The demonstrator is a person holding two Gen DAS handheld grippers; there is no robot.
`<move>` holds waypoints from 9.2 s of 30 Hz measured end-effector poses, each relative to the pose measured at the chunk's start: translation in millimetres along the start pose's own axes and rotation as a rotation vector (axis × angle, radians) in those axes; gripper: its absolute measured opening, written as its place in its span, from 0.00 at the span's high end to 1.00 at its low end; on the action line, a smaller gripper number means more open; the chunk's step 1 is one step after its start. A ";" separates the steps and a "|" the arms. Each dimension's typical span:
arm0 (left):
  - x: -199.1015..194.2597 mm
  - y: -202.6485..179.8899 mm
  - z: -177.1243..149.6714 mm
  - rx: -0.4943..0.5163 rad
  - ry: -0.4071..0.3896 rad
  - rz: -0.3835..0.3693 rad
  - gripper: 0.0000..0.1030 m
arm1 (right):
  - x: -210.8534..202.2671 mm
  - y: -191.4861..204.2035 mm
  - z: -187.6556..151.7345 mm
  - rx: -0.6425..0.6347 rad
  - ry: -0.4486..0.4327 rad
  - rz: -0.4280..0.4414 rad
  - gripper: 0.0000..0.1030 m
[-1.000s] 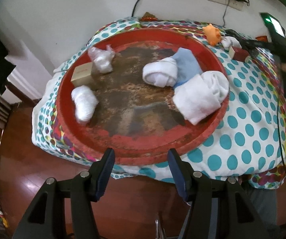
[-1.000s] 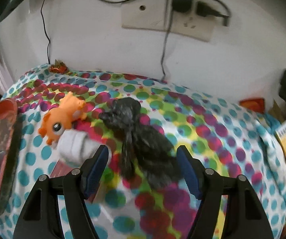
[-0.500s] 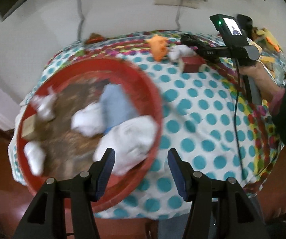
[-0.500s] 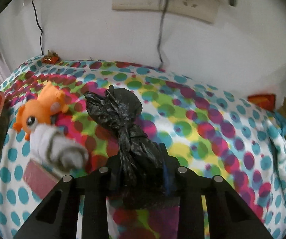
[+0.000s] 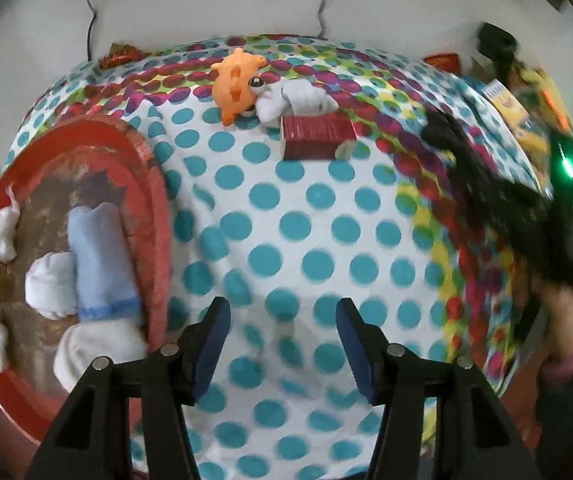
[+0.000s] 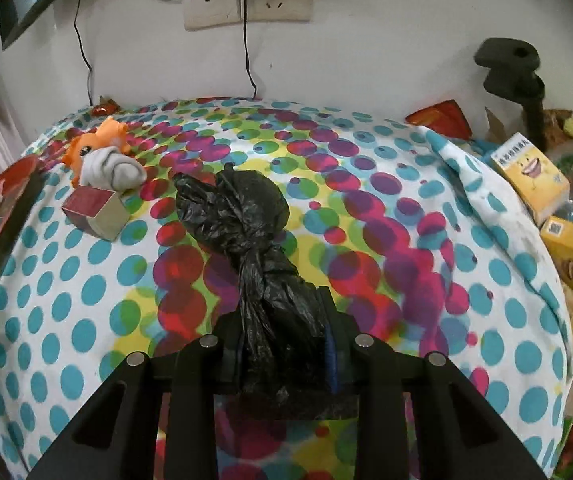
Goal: Organize objects
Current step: 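Move the left tool toward the small red box beside the orange toy, then close the left tool on the small dark-red box and lift it, then carry the dark-red box into the red tray and open the left tool, then lift the open left tool back out of the red tray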
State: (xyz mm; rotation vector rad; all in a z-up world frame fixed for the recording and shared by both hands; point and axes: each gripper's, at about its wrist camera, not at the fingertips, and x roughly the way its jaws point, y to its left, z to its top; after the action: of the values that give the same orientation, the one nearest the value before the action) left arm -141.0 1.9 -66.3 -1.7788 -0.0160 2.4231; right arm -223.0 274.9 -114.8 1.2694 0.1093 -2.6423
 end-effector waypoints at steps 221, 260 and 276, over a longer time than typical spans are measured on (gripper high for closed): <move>-44.5 221.4 -57.9 -0.246 -0.100 0.367 0.59 | 3.6 6.0 3.3 -0.009 0.005 -0.039 0.67; -73.2 167.4 -127.9 -0.183 -0.222 0.342 0.59 | 5.0 8.3 6.5 0.004 0.006 -0.071 0.71; -97.3 177.5 -136.6 -0.226 -0.191 0.297 0.59 | -20.0 59.2 -9.0 0.047 0.031 -0.048 0.76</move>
State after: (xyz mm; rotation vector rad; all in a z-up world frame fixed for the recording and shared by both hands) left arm -0.9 -194.9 -31.0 -1.7351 -0.0508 2.9003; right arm -191.0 221.6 -103.5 1.3394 0.0841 -2.6806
